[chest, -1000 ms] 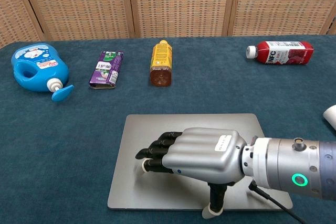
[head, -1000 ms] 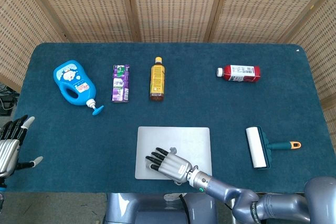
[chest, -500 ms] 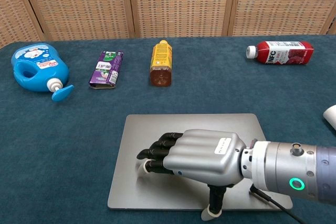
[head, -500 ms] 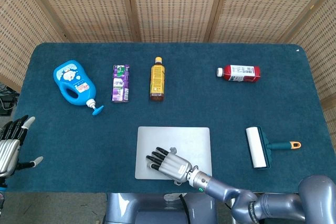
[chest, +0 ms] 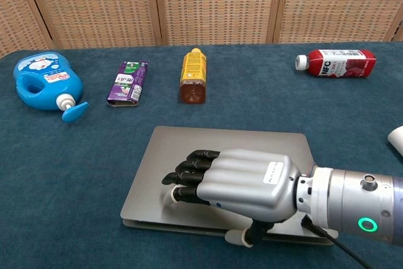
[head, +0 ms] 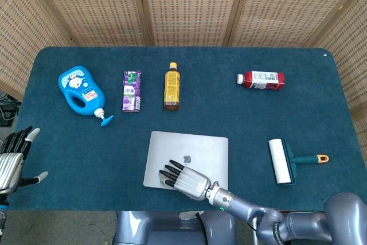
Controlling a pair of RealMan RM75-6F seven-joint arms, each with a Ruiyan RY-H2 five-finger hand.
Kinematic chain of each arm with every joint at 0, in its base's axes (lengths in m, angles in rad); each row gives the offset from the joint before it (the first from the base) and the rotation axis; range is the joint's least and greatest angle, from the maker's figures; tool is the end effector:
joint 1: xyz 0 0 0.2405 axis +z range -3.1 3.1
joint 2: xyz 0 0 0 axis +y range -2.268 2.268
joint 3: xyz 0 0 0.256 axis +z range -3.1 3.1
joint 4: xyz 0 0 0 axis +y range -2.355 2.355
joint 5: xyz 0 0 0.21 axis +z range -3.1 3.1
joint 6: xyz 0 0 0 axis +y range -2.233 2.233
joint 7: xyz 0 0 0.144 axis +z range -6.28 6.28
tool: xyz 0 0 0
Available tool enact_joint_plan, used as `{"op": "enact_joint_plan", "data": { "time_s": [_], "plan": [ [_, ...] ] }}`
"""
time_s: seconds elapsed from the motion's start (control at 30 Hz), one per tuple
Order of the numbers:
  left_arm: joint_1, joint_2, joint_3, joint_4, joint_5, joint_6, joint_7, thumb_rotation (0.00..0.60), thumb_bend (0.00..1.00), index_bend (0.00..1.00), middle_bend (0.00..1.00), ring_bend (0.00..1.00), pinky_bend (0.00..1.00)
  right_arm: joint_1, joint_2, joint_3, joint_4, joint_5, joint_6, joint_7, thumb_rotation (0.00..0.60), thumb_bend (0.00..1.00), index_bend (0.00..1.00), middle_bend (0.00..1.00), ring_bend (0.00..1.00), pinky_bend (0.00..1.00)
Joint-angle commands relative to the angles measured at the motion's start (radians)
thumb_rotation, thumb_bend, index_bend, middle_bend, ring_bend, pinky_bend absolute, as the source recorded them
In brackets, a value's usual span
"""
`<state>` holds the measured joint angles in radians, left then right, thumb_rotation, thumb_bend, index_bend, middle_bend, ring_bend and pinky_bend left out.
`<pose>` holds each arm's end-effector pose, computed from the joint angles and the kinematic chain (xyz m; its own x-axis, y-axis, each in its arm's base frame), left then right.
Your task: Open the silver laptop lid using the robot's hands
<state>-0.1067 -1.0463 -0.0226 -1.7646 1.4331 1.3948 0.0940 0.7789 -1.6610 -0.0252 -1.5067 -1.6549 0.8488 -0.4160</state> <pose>-0.2974 0.1784 0.1553 0.4008 0.1215 0.9081 0.9136 0.0209 -0.4060 -0.0989 -0.2381 -0.0900 0.7216 -0.1094 0.6836 -0.3904 -0.8798 0.2712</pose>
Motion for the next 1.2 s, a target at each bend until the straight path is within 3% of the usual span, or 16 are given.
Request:
{"op": "enact_joint_plan", "data": {
  "time_s": [0.03, 0.43, 0.73, 0.97, 1.03, 1.1, 1.2],
  "plan": [
    [0.0, 0.0, 0.001, 0.0, 0.001, 0.001, 0.001, 0.6, 0.0, 0.0, 0.0, 0.0, 0.0, -0.005, 0.004, -0.004, 0.006, -0.019, 0.026, -0.002, 0.6, 0.52, 0.16, 0.13, 0.0, 0.0],
    [-0.017, -0.016, -0.003, 0.013, -0.014, -0.023, 0.037, 0.6, 0.0, 0.0, 0.0, 0.0, 0.0, -0.017, -0.012, 0.051, 0.146, -0.169, 0.255, -0.148, 0.6, 0.53, 0.16, 0.16, 0.06, 0.04],
    [-0.099, -0.052, -0.022, 0.067, -0.017, -0.114, 0.155, 0.6, 0.0, 0.0, 0.0, 0.0, 0.0, -0.04, -0.005, 0.103, 0.174, -0.127, 0.309, -0.193, 0.6, 0.54, 0.16, 0.17, 0.1, 0.14],
    [-0.191, -0.102, -0.014, 0.169, 0.072, -0.207, 0.139, 0.6, 0.02, 0.0, 0.0, 0.0, 0.0, -0.048, -0.017, 0.135, 0.174, -0.081, 0.317, -0.204, 0.6, 0.57, 0.16, 0.17, 0.1, 0.15],
    [-0.221, -0.121, -0.006, 0.207, 0.12, -0.226, 0.103, 0.6, 0.13, 0.0, 0.0, 0.0, 0.0, -0.049, -0.014, 0.144, 0.166, -0.061, 0.31, -0.199, 0.6, 0.57, 0.16, 0.17, 0.1, 0.15],
    [-0.251, -0.141, 0.004, 0.245, 0.172, -0.238, 0.055, 0.6, 0.38, 0.0, 0.0, 0.0, 0.0, -0.049, -0.01, 0.152, 0.157, -0.043, 0.304, -0.194, 0.6, 0.57, 0.16, 0.17, 0.1, 0.15],
    [-0.293, -0.178, 0.018, 0.306, 0.254, -0.234, -0.034, 0.6, 0.64, 0.06, 0.0, 0.0, 0.0, -0.053, -0.005, 0.164, 0.137, -0.003, 0.29, -0.173, 0.6, 0.57, 0.16, 0.17, 0.1, 0.15]
  ]
}}
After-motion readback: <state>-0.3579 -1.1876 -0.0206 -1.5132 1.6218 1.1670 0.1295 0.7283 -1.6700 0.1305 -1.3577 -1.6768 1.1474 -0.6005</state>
